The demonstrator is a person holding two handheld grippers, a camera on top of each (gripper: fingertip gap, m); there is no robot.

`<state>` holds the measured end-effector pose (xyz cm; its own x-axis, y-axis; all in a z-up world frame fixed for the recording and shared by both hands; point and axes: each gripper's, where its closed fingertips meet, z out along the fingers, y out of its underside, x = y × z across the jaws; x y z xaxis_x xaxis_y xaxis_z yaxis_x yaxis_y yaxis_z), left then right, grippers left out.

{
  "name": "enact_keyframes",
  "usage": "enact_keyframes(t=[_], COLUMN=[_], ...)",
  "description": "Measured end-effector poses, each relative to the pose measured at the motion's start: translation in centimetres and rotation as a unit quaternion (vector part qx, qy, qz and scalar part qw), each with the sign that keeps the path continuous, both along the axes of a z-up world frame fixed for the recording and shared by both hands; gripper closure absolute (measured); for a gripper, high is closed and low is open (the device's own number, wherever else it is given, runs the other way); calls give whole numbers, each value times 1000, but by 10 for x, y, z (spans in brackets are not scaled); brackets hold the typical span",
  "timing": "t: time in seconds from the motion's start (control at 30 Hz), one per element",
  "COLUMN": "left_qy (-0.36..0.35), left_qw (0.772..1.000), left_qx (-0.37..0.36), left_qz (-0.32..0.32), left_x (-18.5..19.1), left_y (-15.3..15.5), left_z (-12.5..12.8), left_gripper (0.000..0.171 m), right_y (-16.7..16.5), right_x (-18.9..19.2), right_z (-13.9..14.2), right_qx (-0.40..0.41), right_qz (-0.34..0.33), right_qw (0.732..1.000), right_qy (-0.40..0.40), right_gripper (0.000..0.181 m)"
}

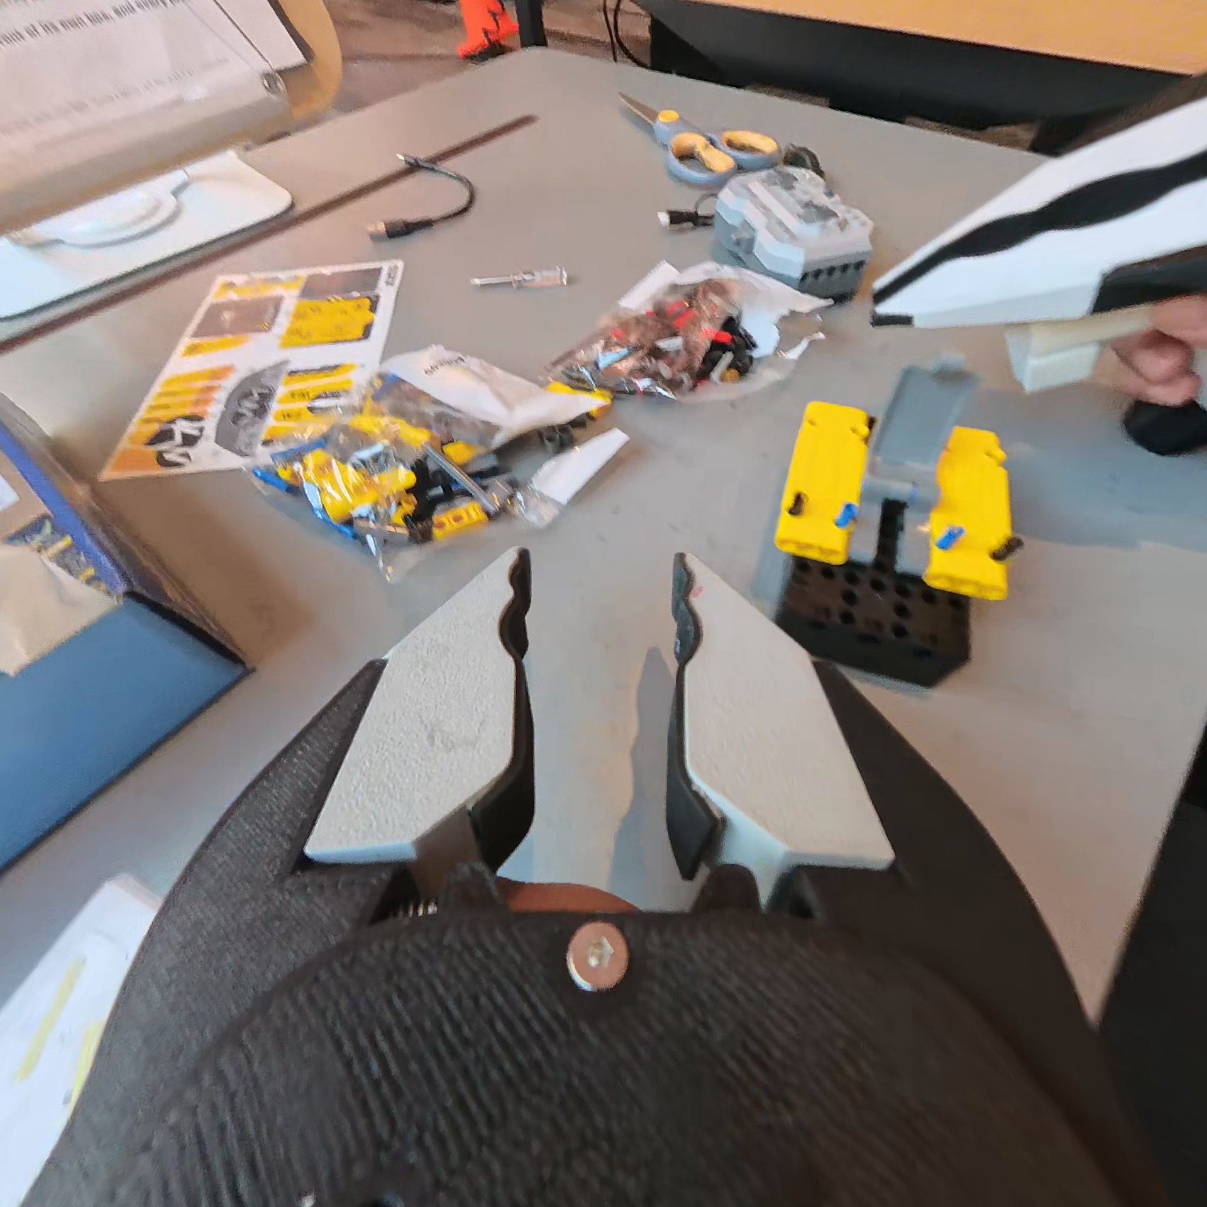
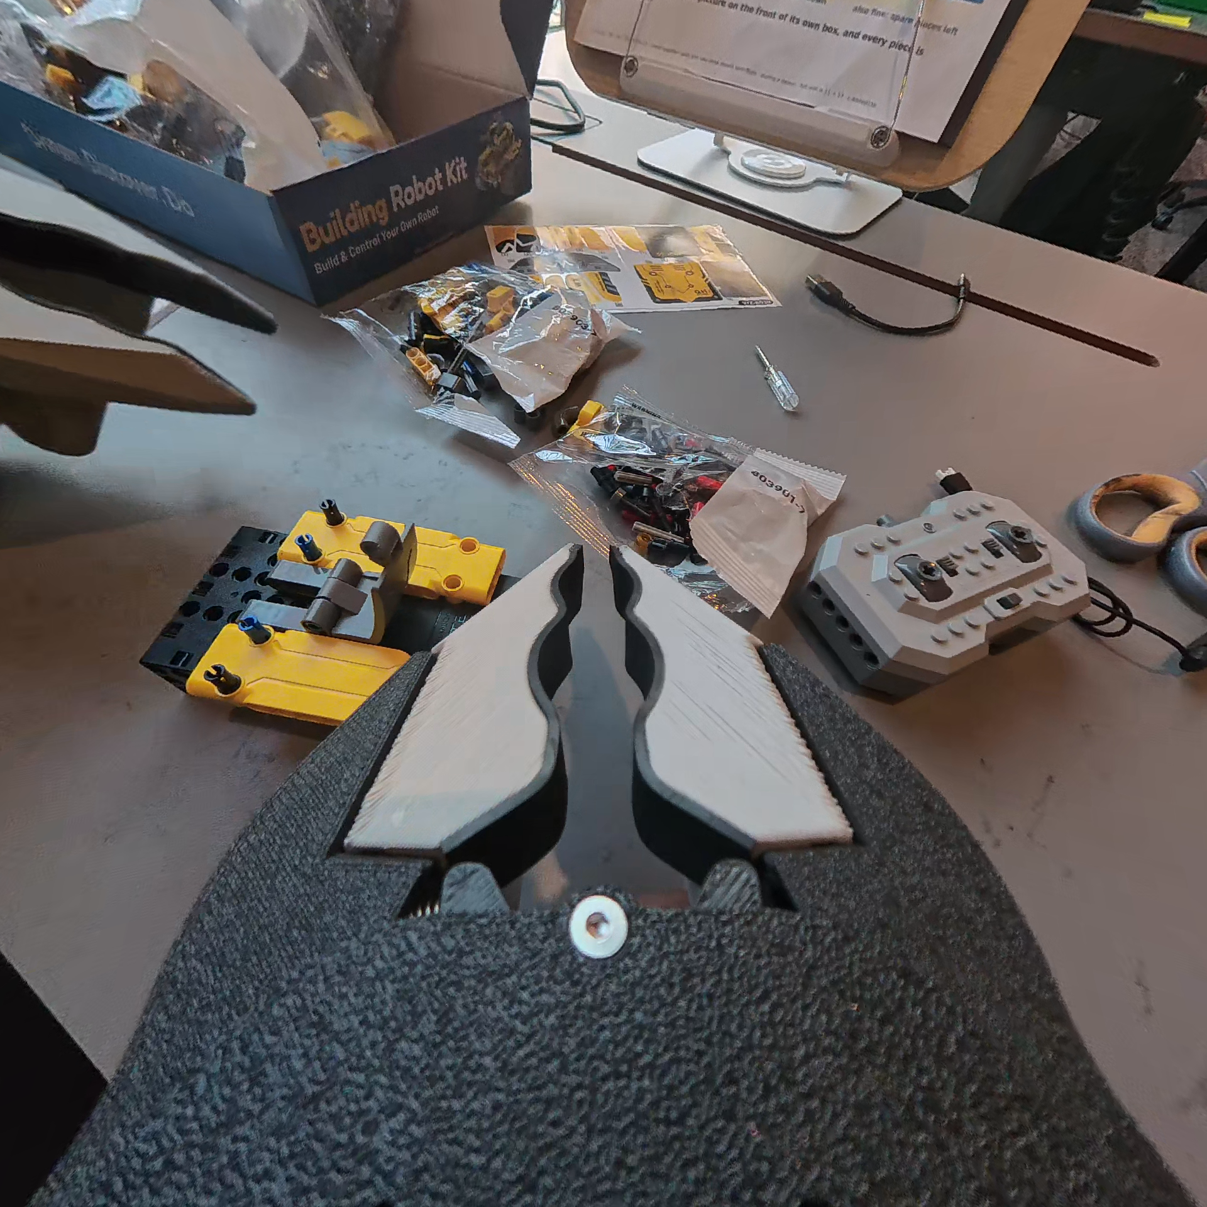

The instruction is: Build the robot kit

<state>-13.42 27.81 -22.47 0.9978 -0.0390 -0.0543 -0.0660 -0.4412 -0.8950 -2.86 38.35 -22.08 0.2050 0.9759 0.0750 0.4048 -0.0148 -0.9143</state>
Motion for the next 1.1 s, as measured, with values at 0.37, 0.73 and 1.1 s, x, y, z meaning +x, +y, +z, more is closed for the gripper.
enact_keyframes(t=[0.37,0.73,1.1], left_qy=[-3,30,-21], left_qw=[997,996,995], left_qx=[83,80,99], left_qz=[1,-19,-2], left_x=[-22,-10,-21], left_y=[50,48,45], left_z=[23,22,28], left_gripper=[132,136,137], right_y=[2,2,0], right_x=[-1,-7,-7], right_z=[-1,-3,-2], right_qx=[-15,-7,6], right_qz=[-1,2,3], right_qw=[1000,1000,1000], right_qy=[2,-6,-7], right_gripper=[173,174,174])
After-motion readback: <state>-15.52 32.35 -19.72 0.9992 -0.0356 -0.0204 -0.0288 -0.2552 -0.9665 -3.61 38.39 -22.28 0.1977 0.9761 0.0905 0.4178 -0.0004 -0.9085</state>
